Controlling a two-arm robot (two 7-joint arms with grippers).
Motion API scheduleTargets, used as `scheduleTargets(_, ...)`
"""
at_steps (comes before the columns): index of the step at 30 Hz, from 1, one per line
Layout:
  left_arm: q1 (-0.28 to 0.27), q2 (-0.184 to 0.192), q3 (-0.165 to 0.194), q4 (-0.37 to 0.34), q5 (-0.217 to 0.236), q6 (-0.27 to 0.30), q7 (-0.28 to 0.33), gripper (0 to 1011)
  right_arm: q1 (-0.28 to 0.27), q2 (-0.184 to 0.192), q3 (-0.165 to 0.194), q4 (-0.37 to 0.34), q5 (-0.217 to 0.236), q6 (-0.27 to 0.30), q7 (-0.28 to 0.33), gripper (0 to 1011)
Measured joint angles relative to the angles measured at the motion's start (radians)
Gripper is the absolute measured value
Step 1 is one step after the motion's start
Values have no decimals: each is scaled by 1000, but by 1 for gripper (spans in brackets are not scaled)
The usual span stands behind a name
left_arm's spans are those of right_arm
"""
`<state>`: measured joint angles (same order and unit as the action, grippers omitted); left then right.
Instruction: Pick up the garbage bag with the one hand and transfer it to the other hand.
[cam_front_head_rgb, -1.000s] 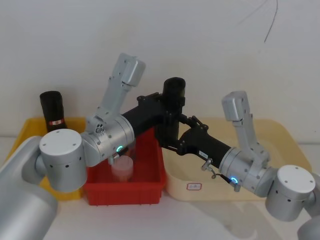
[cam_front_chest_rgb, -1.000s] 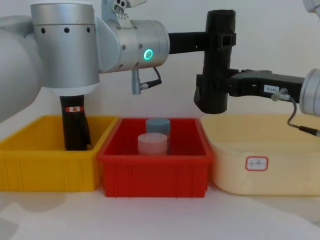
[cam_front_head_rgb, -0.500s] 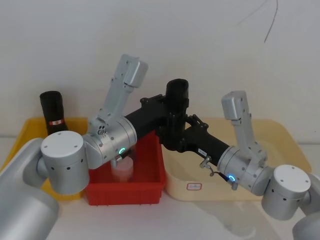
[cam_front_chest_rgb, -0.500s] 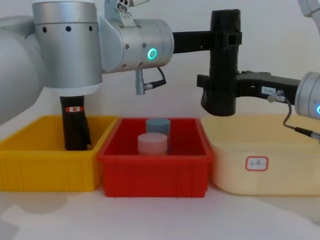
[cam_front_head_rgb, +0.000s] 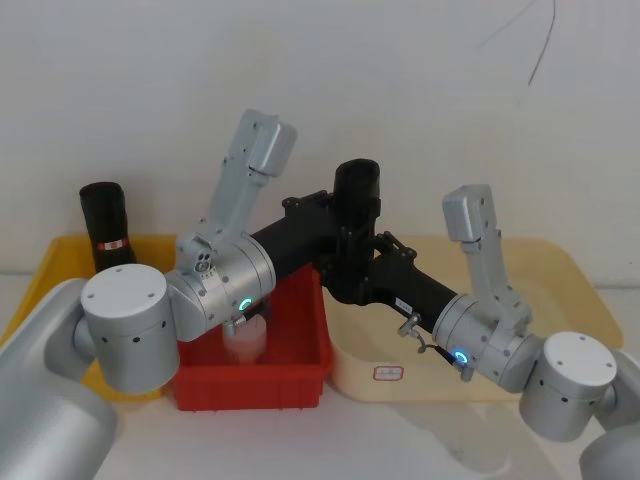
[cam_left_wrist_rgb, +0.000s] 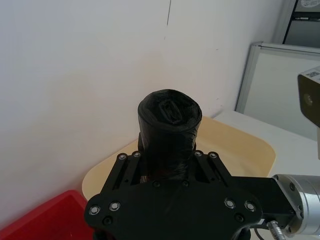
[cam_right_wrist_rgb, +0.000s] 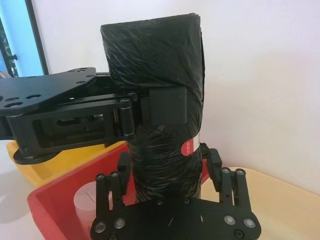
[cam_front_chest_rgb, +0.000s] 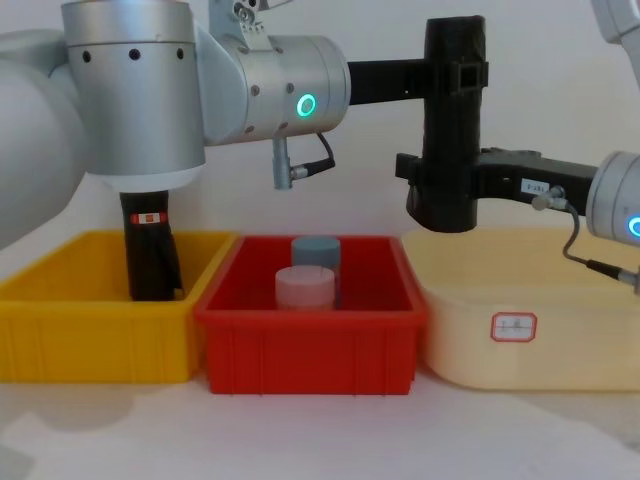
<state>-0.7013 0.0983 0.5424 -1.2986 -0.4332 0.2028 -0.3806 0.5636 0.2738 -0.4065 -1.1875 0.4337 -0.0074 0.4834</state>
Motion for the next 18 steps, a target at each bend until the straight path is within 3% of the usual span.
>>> scheduleTargets(12, 4, 2, 2, -8, -5, 4, 2, 380, 1, -5, 1, 9, -1, -4, 1, 603)
scheduleTargets(18, 4, 2, 2, -9, -6, 5, 3, 380, 2, -5, 2, 10, -1, -5, 2, 568)
